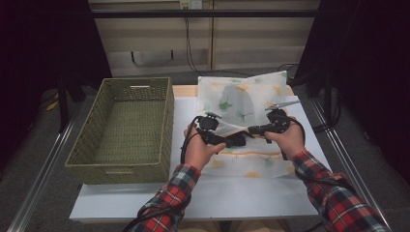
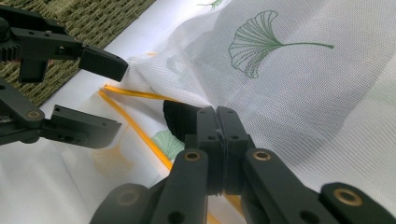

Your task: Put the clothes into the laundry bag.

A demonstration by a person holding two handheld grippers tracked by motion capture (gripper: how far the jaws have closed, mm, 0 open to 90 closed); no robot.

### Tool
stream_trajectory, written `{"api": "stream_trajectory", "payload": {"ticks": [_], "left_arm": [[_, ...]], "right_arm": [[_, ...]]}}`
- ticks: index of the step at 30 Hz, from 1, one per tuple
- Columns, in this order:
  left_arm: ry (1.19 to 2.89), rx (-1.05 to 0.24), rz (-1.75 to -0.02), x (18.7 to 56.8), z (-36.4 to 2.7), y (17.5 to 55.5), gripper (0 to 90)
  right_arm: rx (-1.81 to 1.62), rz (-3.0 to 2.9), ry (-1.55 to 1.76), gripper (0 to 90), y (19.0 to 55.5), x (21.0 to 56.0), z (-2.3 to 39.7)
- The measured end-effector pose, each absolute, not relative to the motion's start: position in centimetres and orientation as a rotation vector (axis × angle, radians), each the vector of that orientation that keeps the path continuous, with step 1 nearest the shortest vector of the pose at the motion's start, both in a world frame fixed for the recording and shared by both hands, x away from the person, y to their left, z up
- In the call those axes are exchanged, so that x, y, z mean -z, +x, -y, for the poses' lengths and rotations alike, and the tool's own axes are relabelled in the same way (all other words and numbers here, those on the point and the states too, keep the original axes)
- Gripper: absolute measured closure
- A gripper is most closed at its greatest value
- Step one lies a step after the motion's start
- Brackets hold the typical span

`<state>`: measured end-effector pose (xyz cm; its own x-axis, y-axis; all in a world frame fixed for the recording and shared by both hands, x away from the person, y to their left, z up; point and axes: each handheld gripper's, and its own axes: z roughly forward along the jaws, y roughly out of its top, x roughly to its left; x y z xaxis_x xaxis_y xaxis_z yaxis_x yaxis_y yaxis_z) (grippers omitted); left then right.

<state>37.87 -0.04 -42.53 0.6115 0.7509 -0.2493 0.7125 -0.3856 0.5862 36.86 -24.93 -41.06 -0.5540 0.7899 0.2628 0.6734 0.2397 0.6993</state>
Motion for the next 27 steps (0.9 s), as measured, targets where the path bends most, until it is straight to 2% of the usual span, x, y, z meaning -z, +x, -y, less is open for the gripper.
{"api": "stream_trajectory", "payload": {"ticks": [14,27], "left_arm": [[2.167,-0.109,-1.185,43.2,-1.5,38.0,8.1],[2.148,-0.133,-1.238,43.9,-3.1,37.7,7.3]], "right_arm": [[-1.214,-2.364,1.416,89.9,36.0,42.2,26.1],[-1.219,-2.369,1.421,89.9,35.8,42.4,26.6]]}}
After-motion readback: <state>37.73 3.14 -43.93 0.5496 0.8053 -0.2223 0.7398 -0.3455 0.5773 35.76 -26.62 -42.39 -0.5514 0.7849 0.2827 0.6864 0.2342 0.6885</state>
